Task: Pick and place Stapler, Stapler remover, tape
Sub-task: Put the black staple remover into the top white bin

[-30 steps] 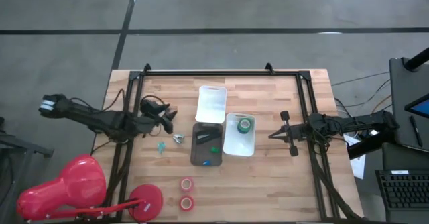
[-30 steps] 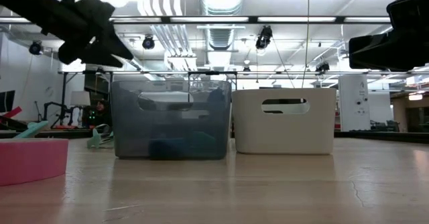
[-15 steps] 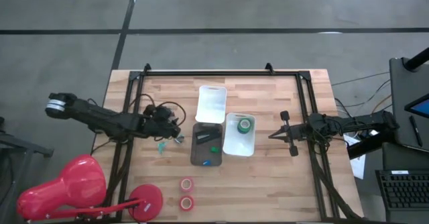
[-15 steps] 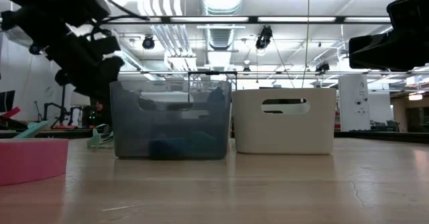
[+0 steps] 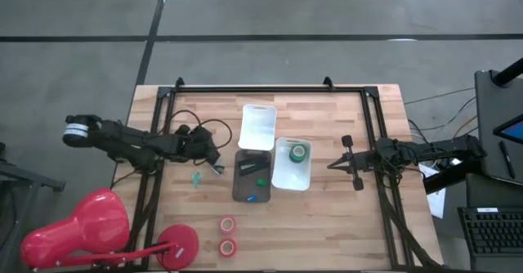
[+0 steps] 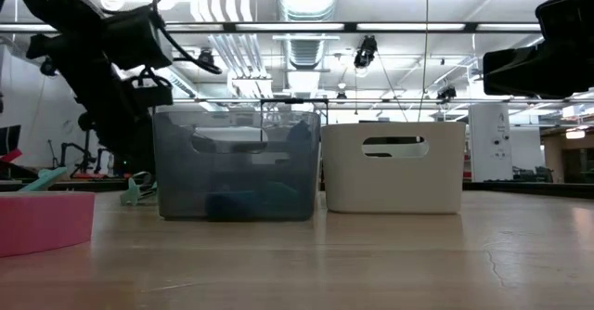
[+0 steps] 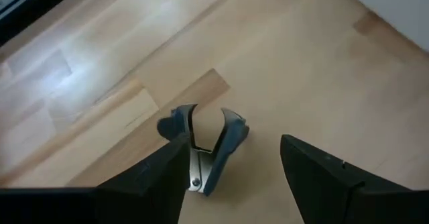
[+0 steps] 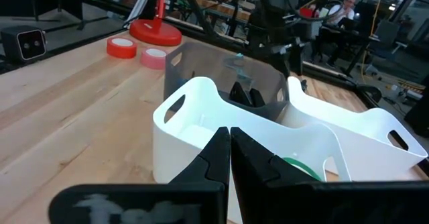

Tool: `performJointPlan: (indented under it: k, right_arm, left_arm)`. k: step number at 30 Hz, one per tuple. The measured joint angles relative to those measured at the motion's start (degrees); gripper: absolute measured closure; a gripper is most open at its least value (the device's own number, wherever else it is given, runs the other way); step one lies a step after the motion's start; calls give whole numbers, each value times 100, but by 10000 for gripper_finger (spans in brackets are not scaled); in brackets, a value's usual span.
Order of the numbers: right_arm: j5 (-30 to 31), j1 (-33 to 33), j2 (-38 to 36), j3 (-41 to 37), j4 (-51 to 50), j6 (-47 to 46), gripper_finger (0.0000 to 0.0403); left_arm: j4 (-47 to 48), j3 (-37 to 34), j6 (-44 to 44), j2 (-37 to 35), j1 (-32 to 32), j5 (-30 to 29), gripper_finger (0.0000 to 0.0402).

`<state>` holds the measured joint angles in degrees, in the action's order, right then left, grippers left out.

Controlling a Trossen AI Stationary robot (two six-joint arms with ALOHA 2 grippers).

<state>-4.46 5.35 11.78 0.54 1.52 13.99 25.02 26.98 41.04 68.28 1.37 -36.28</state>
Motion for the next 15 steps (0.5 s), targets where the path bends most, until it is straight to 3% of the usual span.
performJointPlan:
  k: [10, 15]
  right_arm:
    - [4, -1, 1, 0, 0, 0, 394]
    - [3, 0, -1, 0, 0, 1, 394]
  left_arm:
    - [-136, 0, -158, 257, 39, -131, 170]
    - [-141, 0, -165, 408, 46, -155, 202]
